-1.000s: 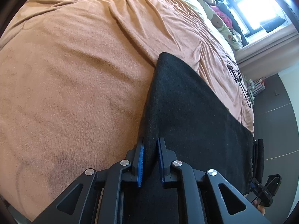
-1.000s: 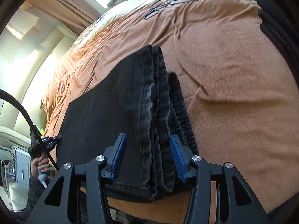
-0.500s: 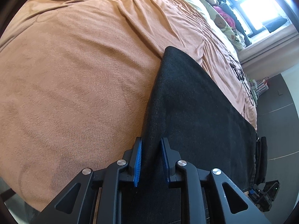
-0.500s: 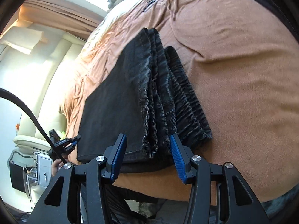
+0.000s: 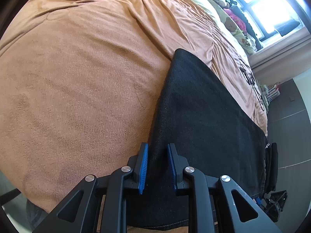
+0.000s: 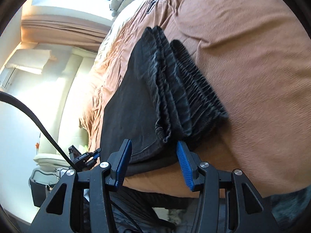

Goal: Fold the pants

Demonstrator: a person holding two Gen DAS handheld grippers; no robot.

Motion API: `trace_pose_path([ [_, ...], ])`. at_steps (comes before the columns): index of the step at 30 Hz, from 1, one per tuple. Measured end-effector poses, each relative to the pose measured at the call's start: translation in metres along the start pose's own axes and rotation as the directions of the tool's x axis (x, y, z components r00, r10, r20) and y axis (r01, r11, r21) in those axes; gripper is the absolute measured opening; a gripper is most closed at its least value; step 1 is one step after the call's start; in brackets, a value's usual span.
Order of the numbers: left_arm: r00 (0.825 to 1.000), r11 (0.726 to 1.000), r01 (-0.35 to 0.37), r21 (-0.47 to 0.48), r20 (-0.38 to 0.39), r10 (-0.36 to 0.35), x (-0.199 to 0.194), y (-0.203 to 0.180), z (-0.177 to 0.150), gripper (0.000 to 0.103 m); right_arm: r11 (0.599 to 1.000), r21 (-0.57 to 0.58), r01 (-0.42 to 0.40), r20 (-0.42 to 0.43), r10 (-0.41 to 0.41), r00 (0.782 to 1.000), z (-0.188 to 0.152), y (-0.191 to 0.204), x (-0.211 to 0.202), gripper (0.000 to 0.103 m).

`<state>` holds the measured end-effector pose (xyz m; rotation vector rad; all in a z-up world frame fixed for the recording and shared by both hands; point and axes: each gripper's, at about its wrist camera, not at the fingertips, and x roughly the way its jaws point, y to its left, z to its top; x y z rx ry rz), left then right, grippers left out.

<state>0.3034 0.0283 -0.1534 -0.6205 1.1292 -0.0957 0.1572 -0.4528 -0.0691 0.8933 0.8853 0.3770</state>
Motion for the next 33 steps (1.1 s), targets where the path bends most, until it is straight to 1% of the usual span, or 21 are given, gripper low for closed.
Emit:
trace_pose_path([
  [3,1.000,1.000,0.000,0.000,0.000,0.000,0.000,0.000,0.000,0.022,1.000,0.030,-0.002,0.010,0.002,1.000,0.002,-0.007,0.013,0.046],
  [6,1.000,1.000,-0.003,0.001,-0.001,0.003,0.001,0.001,-0.001,0.022,0.999,0.042,-0.017,0.054,0.015,0.998,0.005,-0.010,0.016,0.046],
  [8,1.000,1.000,-0.005,-0.002,-0.003,0.005,0.003,0.002,-0.001,0.022,1.000,0.016,0.013,0.099,-0.014,0.995,0.004,-0.006,0.013,0.037],
  [9,1.000,1.000,-0.005,-0.004,-0.003,0.005,0.003,0.002,-0.001,0.022,0.998,0.001,0.057,0.127,-0.056,0.990,0.005,-0.003,0.010,0.022],
  [10,1.000,1.000,-0.004,-0.007,-0.004,0.004,0.004,0.002,-0.001,0.022,0.997,0.000,0.073,0.144,-0.072,0.987,0.005,-0.002,0.006,0.014],
  [12,1.000,1.000,-0.004,-0.008,-0.006,0.004,0.005,0.002,-0.002,0.022,0.998,-0.012,0.063,0.163,-0.060,0.985,0.006,0.002,0.003,0.011],
  [15,1.000,1.000,-0.008,-0.008,-0.009,0.008,0.006,0.002,-0.004,0.024,0.991,-0.078,0.110,0.200,-0.092,0.975,0.002,0.020,-0.001,0.010],
  [18,1.000,1.000,-0.011,-0.008,-0.017,0.010,0.007,0.002,-0.005,0.029,0.986,-0.101,0.131,0.225,-0.105,0.969,0.000,0.031,-0.008,0.009],
  [21,1.000,1.000,-0.013,0.005,-0.025,0.013,0.008,0.000,-0.007,0.030,0.981,-0.112,0.159,0.231,-0.130,0.964,-0.003,0.031,-0.011,0.009],
  [24,0.999,1.000,-0.009,0.006,-0.033,0.010,0.009,0.000,-0.009,0.030,0.975,-0.089,0.202,0.226,-0.177,0.958,-0.007,0.018,-0.010,0.009],
  [27,0.999,1.000,-0.005,0.006,-0.040,0.005,0.008,0.002,-0.010,0.031,0.979,-0.052,0.197,0.220,-0.181,0.958,-0.012,0.007,-0.009,0.009],
  [30,0.999,1.000,0.006,0.006,-0.053,-0.006,0.007,0.004,-0.012,0.036,0.978,-0.051,0.202,0.238,-0.185,0.954,-0.015,0.012,-0.013,0.009],
  [33,0.998,1.000,0.016,0.011,-0.062,-0.016,0.006,0.003,-0.013,0.038,0.973,-0.069,0.220,0.263,-0.194,0.945,-0.014,0.022,-0.019,0.009],
])
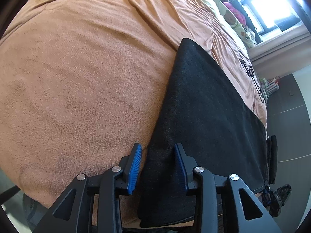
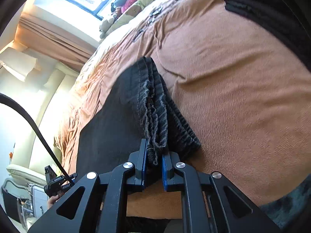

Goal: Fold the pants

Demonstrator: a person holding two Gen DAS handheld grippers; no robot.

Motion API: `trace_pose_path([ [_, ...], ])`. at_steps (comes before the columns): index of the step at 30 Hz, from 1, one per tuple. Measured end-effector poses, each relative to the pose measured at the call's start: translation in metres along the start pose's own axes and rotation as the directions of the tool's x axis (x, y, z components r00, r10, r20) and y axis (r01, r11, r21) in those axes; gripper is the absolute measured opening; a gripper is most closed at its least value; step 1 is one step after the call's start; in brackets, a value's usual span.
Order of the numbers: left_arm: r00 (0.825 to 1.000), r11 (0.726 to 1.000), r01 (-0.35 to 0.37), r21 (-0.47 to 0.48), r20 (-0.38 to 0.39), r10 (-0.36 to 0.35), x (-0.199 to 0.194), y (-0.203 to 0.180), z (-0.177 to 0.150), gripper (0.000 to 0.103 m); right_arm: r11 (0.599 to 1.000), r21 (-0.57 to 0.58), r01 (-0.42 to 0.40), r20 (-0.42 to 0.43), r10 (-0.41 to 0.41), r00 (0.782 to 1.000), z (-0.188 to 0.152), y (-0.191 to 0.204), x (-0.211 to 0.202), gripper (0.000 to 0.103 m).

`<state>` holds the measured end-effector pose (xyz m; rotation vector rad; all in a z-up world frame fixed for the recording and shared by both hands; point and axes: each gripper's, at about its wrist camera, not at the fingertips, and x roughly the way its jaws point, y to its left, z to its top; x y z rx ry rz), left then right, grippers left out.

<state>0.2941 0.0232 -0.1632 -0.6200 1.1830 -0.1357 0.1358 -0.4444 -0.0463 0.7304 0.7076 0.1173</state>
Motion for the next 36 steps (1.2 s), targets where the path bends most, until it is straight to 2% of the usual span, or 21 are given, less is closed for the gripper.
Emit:
trace_pose_path([
  [3,1.000,1.000,0.014,0.007,-0.006,-0.014,-0.002,0.000,-0.002,0.039,1.000,-0.009,0.012,0.003,-0.012,1.000,0.002,0.000,0.000,0.009],
  [7,0.999,0.999,0.038,-0.001,-0.033,-0.038,0.001,0.003,-0.007,0.041,0.998,0.008,0.062,-0.060,-0.061,0.996,-0.003,-0.011,0.028,0.010],
  [12,0.996,0.997,0.074,-0.012,-0.043,-0.074,-0.001,0.008,-0.016,0.041,0.998,0.015,0.056,-0.072,-0.055,0.996,-0.004,-0.004,0.031,0.015],
  [14,0.995,0.996,0.088,-0.007,-0.057,-0.088,-0.001,0.007,-0.021,0.041,0.997,0.006,0.071,-0.076,-0.071,0.995,-0.003,0.000,0.027,0.020],
  [15,0.992,0.995,0.103,-0.006,-0.067,-0.103,0.001,0.006,-0.023,0.039,0.997,0.012,0.082,-0.078,-0.081,0.994,-0.003,0.000,0.026,0.028],
  [16,0.992,0.995,0.103,0.000,-0.068,-0.102,0.001,0.005,-0.024,0.039,0.996,0.021,0.088,-0.078,-0.087,0.993,-0.001,-0.003,0.023,0.041],
  [18,0.995,0.996,0.088,0.017,-0.051,-0.087,-0.002,0.003,-0.027,0.027,0.996,0.046,0.075,-0.072,-0.071,0.995,0.001,-0.010,0.017,0.053],
  [20,0.996,0.996,0.085,0.016,-0.033,-0.084,-0.005,0.004,-0.027,0.016,0.997,0.056,0.055,-0.090,-0.050,0.995,0.001,-0.010,0.022,0.054],
  [21,0.996,0.996,0.088,0.017,-0.024,-0.088,-0.007,0.003,-0.027,0.013,0.997,0.052,0.055,-0.105,-0.049,0.993,0.002,-0.014,0.026,0.054],
  [23,0.995,0.995,0.097,0.013,-0.005,-0.096,-0.012,0.002,-0.027,0.012,0.996,0.046,0.071,-0.116,-0.065,0.991,0.003,-0.016,0.038,0.054],
  [26,0.992,0.992,0.125,-0.035,0.015,-0.124,-0.020,0.007,-0.025,0.010,0.997,0.052,0.062,-0.081,-0.057,0.995,0.007,-0.017,0.041,0.054],
  [27,0.991,0.991,0.130,-0.035,0.027,-0.129,-0.024,0.008,-0.024,0.010,0.997,0.049,0.065,-0.074,-0.061,0.995,0.009,-0.016,0.041,0.046],
  [28,0.990,0.990,0.137,-0.030,0.039,-0.136,-0.027,0.007,-0.024,0.010,0.996,0.042,0.075,-0.077,-0.072,0.994,0.009,-0.016,0.042,0.033],
  [31,0.987,0.988,0.152,-0.013,0.057,-0.151,-0.036,0.005,-0.021,0.010,0.997,0.032,0.065,-0.079,-0.062,0.995,0.007,-0.008,0.039,0.022],
  [36,0.983,0.987,0.163,-0.006,0.086,-0.162,-0.049,0.012,-0.011,0.009,0.998,-0.017,0.052,-0.085,-0.054,0.995,-0.002,0.013,0.038,0.018],
])
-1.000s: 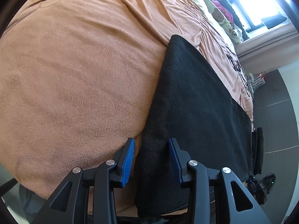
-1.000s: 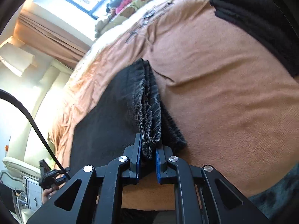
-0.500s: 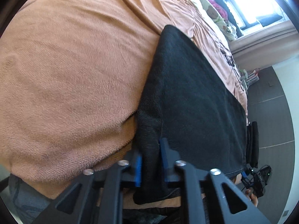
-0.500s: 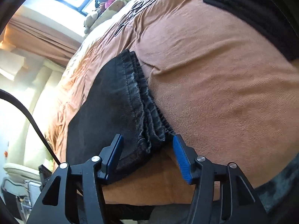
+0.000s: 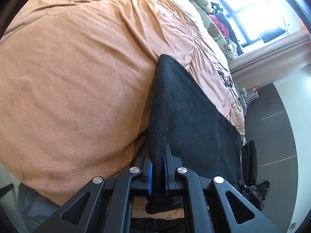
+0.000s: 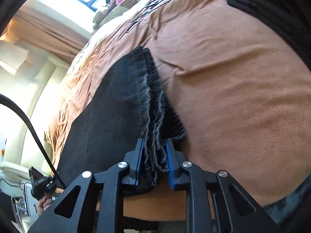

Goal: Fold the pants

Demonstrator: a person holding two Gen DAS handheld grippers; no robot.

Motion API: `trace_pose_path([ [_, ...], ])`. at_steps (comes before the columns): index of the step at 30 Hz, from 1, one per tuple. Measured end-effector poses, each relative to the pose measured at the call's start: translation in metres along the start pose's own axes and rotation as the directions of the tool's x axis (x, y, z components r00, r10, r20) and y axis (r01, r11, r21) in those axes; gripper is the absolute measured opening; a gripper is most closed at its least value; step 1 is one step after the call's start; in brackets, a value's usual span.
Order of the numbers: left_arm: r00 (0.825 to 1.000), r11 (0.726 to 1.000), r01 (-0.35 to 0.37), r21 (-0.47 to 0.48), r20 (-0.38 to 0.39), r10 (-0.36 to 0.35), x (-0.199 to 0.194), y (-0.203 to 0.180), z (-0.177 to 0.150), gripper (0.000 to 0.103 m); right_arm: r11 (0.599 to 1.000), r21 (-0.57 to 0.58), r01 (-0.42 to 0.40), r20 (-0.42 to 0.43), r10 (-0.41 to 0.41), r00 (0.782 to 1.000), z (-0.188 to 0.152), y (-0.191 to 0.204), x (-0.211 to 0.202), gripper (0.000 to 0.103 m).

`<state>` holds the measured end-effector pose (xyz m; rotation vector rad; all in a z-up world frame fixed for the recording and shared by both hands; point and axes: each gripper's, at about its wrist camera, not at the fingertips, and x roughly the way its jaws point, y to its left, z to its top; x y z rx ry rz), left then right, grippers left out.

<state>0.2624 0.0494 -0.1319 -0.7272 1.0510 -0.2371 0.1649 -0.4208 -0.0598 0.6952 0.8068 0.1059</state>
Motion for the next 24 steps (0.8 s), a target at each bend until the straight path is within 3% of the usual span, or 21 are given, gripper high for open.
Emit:
trace_pose_path([
  [10,0.997,0.999,-0.031,-0.021,0.070,0.032,-0.034,0.022,0.009,0.009,0.999,-0.030,-0.035,-0.059,0.034,0.998,-0.017,0.026,0.019,0.018],
  [14,0.999,0.999,-0.033,-0.038,0.034,0.034,-0.030,0.038,0.000,0.010,0.995,-0.068,0.079,-0.039,-0.082,0.996,-0.020,0.024,0.028,0.018],
  [17,0.997,0.997,-0.076,-0.029,0.012,0.076,-0.025,0.042,-0.007,0.011,0.991,-0.037,0.129,-0.049,-0.131,0.990,-0.020,0.012,0.035,0.025],
  [19,0.996,0.995,-0.091,-0.039,0.008,0.092,-0.025,0.048,-0.010,0.013,0.989,-0.036,0.143,-0.059,-0.145,0.988,-0.020,0.009,0.036,0.030],
  [24,0.998,0.997,-0.057,-0.059,0.008,0.057,-0.028,0.061,-0.017,0.020,0.979,-0.085,0.185,-0.028,-0.188,0.982,-0.016,0.025,0.021,0.031],
])
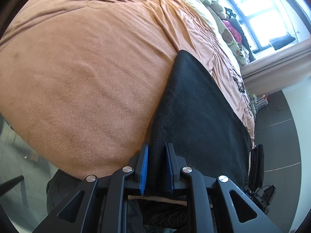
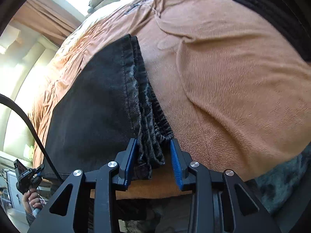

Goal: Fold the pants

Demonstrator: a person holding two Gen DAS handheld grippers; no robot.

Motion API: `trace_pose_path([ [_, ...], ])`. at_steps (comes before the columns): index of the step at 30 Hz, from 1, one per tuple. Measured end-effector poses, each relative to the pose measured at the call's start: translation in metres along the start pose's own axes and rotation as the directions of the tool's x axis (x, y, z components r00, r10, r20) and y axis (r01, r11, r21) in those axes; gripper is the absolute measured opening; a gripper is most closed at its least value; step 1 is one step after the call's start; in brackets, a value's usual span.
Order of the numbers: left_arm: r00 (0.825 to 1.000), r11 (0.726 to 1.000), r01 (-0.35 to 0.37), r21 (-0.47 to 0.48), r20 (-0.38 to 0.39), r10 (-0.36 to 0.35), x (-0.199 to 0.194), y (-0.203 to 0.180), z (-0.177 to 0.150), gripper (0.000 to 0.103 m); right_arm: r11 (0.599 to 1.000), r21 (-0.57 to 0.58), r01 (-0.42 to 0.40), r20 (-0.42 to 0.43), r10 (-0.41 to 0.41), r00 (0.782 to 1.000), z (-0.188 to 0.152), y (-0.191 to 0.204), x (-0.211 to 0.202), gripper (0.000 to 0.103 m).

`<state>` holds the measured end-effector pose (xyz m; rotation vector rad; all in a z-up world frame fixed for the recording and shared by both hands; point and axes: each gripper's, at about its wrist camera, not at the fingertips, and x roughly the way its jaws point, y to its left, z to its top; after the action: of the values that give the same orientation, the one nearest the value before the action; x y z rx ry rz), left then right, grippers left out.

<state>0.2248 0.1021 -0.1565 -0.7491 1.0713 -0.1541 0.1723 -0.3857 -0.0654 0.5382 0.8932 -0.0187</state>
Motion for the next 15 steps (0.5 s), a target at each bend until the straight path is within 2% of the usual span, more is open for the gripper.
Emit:
trace_pose_path([
  [5,0.999,0.999,0.052,-0.014,-0.006,-0.052,0.000,0.010,-0.008,0.039,0.996,-0.088,0.021,0.078,-0.014,0.997,-0.007,0.031,-0.026,0.031],
  [8,0.997,0.997,0.078,-0.012,-0.016,-0.079,0.003,0.012,-0.016,0.039,0.992,-0.123,-0.010,0.096,0.021,0.995,-0.007,0.052,-0.030,0.031],
  [15,0.990,0.989,0.143,-0.039,0.002,-0.143,0.004,0.017,-0.026,0.040,0.974,-0.217,-0.060,0.054,0.074,0.996,-0.023,0.095,-0.009,0.031],
])
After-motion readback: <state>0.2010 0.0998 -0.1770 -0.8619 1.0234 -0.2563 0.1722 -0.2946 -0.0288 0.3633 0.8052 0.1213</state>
